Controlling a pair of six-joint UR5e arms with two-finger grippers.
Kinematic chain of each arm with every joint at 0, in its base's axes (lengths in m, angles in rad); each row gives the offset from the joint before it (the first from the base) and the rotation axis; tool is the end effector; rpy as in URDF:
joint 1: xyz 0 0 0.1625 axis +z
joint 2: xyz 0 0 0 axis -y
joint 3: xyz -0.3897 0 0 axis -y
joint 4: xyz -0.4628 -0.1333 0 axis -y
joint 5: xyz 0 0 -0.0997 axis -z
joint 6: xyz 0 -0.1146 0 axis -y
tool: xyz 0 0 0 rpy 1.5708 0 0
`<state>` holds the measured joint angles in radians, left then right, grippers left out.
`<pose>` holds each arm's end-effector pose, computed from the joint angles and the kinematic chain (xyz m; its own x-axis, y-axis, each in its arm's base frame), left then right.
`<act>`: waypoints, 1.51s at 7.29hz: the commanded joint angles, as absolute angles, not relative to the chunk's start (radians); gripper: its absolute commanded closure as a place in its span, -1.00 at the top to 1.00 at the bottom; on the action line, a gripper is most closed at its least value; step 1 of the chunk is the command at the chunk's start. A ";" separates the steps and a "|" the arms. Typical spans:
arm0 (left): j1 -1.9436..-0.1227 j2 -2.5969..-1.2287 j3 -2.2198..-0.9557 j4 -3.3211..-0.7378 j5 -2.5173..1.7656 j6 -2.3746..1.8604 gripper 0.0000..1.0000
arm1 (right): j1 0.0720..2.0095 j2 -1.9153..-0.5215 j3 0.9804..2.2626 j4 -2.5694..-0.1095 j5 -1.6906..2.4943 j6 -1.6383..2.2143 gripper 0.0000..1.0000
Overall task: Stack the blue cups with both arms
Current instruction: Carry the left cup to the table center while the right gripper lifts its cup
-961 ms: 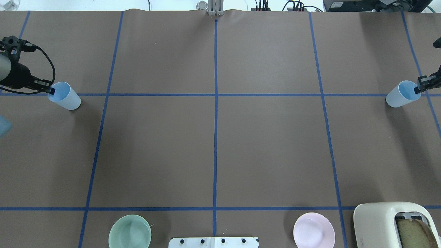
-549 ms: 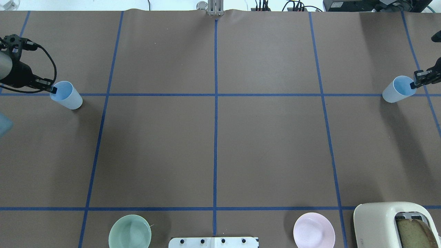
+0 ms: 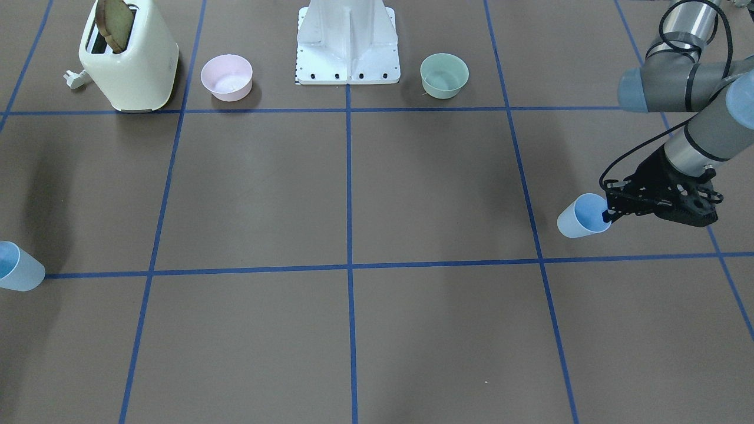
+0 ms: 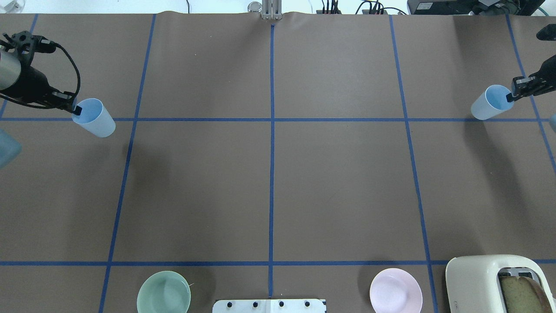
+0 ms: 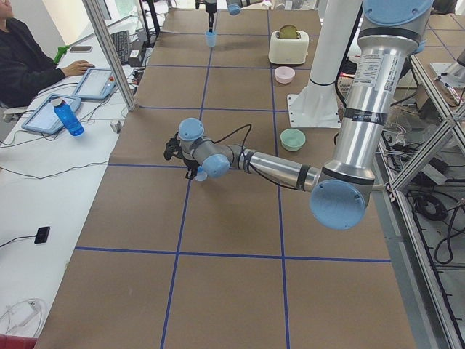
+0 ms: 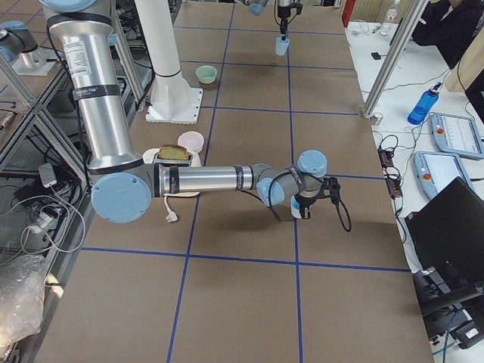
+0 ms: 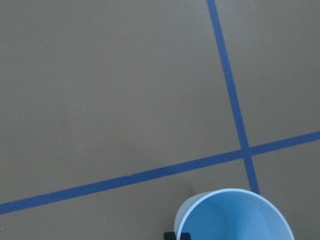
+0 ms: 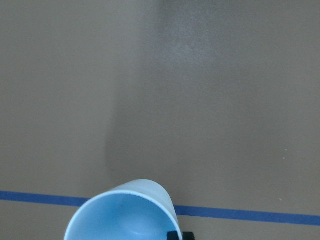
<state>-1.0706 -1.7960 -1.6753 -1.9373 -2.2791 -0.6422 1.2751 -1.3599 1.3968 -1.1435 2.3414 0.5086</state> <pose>0.2636 -0.6049 0.3954 0.5938 0.1816 -0.7838 -0.0154 0.9766 0.2146 -0.1441 -0.6565 0.5554 0.6470 -0.0267 0.7620 -0.0624 0.9942 0.0877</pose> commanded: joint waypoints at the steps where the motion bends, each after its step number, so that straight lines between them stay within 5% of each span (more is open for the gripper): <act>1: -1.048 -1.908 -1.764 -1.763 -2.273 -0.769 -1.00 | 1.273 -1.306 1.422 -1.144 2.373 0.668 -1.00; 6: -0.683 -2.187 -1.726 -1.743 -2.034 -1.274 -1.00 | 1.111 -1.177 1.739 -1.489 2.301 0.947 -1.00; 11: -0.514 -2.330 -1.620 -1.678 -1.844 -1.378 -1.00 | 1.012 -1.095 1.799 -1.560 2.227 1.121 -1.00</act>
<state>-0.5487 -2.3239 -1.6342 -1.6795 -1.8848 -1.3698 1.0183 -1.1084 1.7830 -1.5270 2.2327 1.1142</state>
